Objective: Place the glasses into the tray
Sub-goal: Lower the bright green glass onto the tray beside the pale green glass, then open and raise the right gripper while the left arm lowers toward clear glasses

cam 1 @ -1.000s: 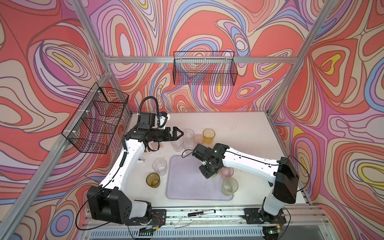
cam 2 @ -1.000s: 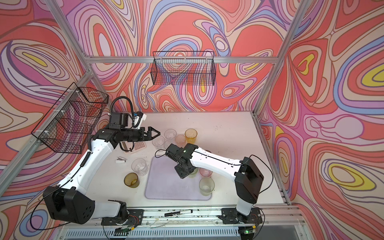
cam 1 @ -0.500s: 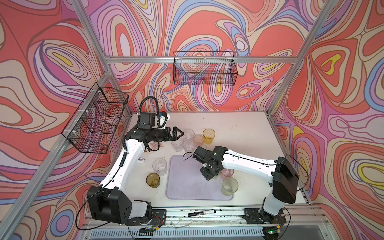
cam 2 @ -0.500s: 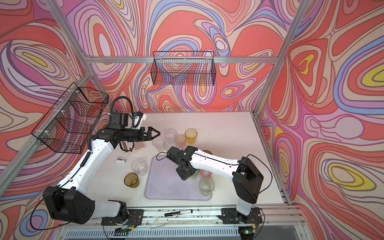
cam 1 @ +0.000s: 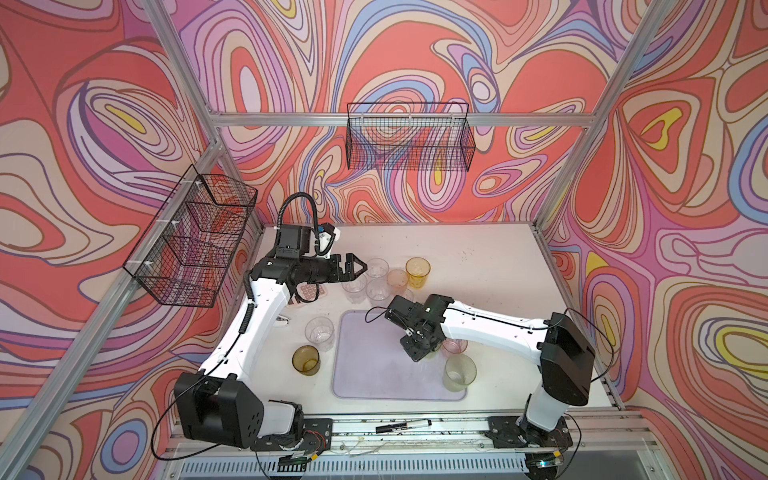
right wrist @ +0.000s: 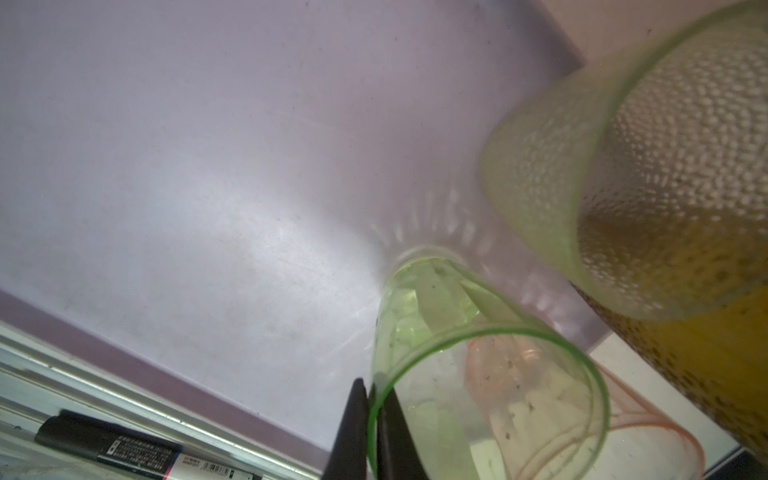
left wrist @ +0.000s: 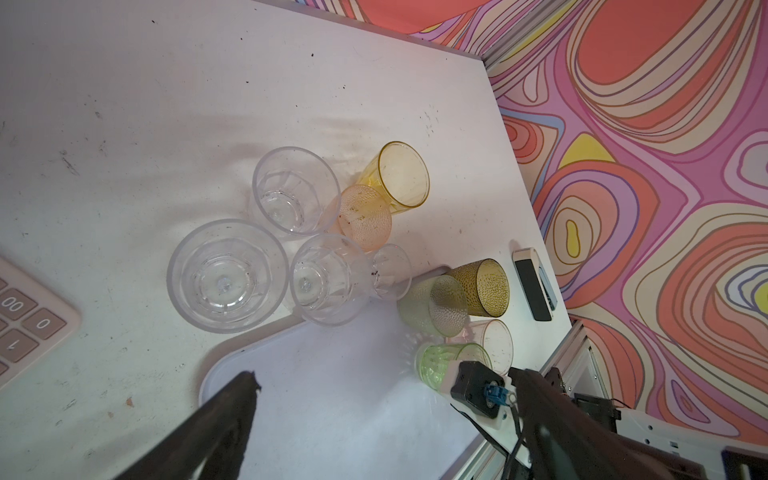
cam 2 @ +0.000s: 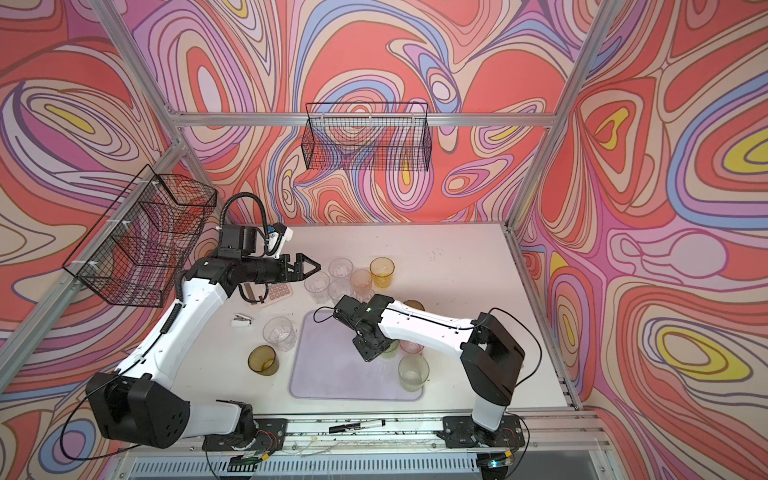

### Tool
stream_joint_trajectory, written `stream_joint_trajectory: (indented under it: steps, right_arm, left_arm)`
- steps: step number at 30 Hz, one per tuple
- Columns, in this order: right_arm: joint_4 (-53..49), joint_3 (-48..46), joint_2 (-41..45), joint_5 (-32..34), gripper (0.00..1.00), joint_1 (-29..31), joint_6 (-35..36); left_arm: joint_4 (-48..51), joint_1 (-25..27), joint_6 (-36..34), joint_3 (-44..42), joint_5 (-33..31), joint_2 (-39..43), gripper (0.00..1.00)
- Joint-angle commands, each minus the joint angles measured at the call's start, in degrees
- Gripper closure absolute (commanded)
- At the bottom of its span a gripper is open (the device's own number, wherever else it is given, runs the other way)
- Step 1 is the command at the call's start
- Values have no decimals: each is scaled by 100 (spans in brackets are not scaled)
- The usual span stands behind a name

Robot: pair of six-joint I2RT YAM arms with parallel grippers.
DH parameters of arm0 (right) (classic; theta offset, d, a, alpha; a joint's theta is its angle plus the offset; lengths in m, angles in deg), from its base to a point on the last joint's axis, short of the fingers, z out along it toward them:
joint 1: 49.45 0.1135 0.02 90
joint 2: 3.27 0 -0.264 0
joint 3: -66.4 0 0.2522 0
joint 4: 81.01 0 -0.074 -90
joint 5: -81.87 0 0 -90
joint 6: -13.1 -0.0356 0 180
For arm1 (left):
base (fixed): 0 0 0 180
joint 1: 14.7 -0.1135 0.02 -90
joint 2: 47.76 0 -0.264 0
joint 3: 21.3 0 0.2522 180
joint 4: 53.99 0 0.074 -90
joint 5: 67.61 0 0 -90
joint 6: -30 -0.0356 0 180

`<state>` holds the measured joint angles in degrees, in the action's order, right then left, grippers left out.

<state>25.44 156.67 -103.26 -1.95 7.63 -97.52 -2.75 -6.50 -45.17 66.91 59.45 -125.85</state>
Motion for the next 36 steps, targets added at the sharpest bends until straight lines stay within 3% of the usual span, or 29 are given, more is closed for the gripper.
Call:
stream_joint_trajectory:
  steps: [1, 14, 36]
  right_arm:
    - [105, -88, -65, 181, 100, 27, 15]
    - [170, -71, -118, 243, 100, 23, 37]
    - [-1, 99, -118, 384, 84, 25, 65]
  left_arm:
    - [-33, -21, -33, -54, -6, -5, 0]
    - [-25, -24, -33, -63, -4, 4, 0]
    - [8, -22, -57, -36, -75, -58, 0]
